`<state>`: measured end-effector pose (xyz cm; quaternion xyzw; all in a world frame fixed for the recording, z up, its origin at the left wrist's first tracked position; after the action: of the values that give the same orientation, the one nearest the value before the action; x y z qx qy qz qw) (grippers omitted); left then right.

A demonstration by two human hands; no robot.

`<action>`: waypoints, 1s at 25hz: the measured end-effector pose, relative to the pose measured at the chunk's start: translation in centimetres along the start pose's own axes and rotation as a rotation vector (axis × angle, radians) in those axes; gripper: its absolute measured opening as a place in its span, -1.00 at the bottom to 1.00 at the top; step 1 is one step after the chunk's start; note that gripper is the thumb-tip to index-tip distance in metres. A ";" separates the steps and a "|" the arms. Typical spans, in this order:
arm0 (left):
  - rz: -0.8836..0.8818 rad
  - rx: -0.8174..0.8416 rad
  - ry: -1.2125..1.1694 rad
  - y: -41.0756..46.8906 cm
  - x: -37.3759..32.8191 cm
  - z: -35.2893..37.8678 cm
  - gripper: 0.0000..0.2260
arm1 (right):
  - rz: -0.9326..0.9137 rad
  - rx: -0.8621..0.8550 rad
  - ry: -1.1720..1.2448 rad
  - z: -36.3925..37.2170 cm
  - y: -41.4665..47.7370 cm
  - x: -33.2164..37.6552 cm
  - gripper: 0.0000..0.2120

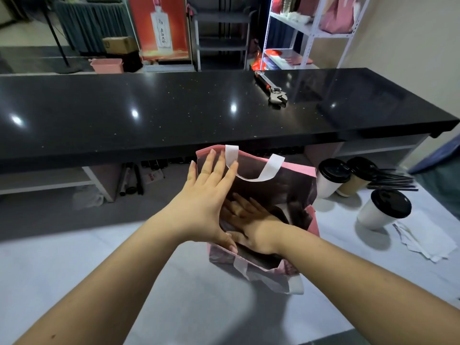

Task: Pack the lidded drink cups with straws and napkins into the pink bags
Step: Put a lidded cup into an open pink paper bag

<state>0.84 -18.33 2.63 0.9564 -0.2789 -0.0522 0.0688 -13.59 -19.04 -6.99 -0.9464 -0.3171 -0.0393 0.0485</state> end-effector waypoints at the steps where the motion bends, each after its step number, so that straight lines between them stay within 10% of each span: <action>1: -0.003 -0.004 0.006 -0.1 0.0 0.0 0.31 | 0.013 0.023 0.005 0.2 -0.1 0.2 -0.18; 7: -0.050 -0.087 -0.007 0.5 -0.1 -1.0 -0.07 | 0.144 0.219 0.127 -5.0 0.5 -0.7 -0.42; 12: -0.021 -0.338 0.093 3.7 -2.7 -4.3 -0.63 | 0.340 0.054 0.293 -14.7 -4.3 -3.0 -0.66; 17: 0.057 -0.330 -0.016 9.3 -10.3 -4.0 -0.68 | 0.510 -0.360 0.143 -18.0 -11.2 -8.2 -0.68; 25: 0.138 -0.253 -0.092 15.8 -24.2 0.4 -0.68 | 0.713 -0.446 0.031 -16.7 -23.0 -18.9 -0.62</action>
<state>-27.88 -18.48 6.29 0.9152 -0.3382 -0.1260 0.1791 -43.24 -14.00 9.11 -0.9834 0.0474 -0.1019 -0.1424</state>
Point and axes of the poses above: each hand's wrist, its own y-axis towards the middle knuckle, its own z-axis out of the palm, x = y × z, the point moved 3 cm from there along y, towards the middle knuckle, and after that the axes turned 11 degrees about -x, right-handed, at the moved point
